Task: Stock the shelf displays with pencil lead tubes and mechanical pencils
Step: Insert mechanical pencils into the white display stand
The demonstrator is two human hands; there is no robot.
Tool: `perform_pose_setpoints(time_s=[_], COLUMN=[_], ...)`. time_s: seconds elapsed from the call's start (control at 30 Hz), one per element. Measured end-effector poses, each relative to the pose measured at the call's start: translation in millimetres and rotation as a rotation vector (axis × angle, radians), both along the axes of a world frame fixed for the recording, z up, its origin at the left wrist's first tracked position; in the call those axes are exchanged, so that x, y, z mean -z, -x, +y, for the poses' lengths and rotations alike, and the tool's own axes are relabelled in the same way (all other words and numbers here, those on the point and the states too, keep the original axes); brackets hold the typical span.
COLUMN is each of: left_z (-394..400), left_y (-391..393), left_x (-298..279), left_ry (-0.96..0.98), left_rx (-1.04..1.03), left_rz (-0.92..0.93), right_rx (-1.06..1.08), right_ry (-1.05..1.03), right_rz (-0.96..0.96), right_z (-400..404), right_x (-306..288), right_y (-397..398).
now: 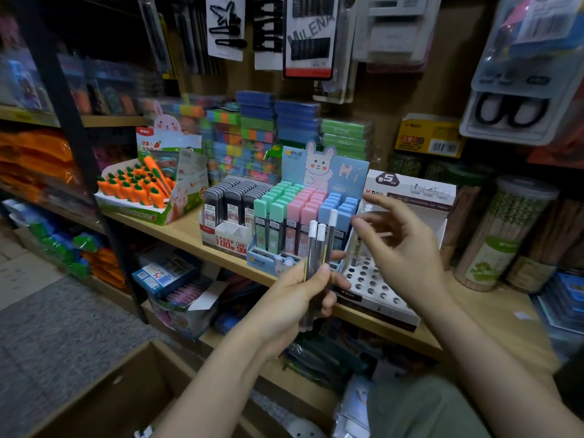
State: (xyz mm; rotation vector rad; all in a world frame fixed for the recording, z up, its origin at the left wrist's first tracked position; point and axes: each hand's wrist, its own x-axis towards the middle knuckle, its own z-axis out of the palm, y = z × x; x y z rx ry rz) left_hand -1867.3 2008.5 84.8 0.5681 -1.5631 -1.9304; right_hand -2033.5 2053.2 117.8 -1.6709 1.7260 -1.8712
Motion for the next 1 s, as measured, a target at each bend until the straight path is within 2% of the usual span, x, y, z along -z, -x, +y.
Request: perform_pose_setpoints(time_s=[0.13,0.23,0.33,0.43,0.47,0.6,0.73,1.0], left_z=[1.6,1.2,-2.2,-12.3,-14.2,-15.9,-13.8,-9.9], left_y=[3.2,6.2,5.0,-1.4,-4.2,-7.0,-3.3,-2.3], left_x=[-2.3,-1.2,2.5,10.4,12.9,24.3,27.6,32.4], left_ry=[0.107,0.107,0.022,0.162,0.191,0.111,0.009,0.113], left_rx=[0.007,-0.026,-0.076,-0.283,-0.311,-0.292,-0.233,-0.256], left_rz=[-0.082,-0.074,0.012,-0.035,-0.040,-0.066,0.000,-0.081], right_rx=[-0.194,-0.241,-0.198,-0.058,-0.014,0.064,0.072,0.062], right_ry=[-0.043,-0.012,0.033,0.189,0.232,0.268,0.259,0.170], right_rz=[-0.126,-0.149,-0.185,-0.209,-0.191,-0.069,-0.037,0.068], right_z=[-0.9,0.0,3.4,10.5,12.3,13.4,9.1,-1.4], right_x=[-2.0,-2.5,-5.1,-7.8,-7.5,-3.0,-0.2,4.8], right_y=[-8.9,-9.5,1.1,21.0,26.0,33.6,34.1,24.1])
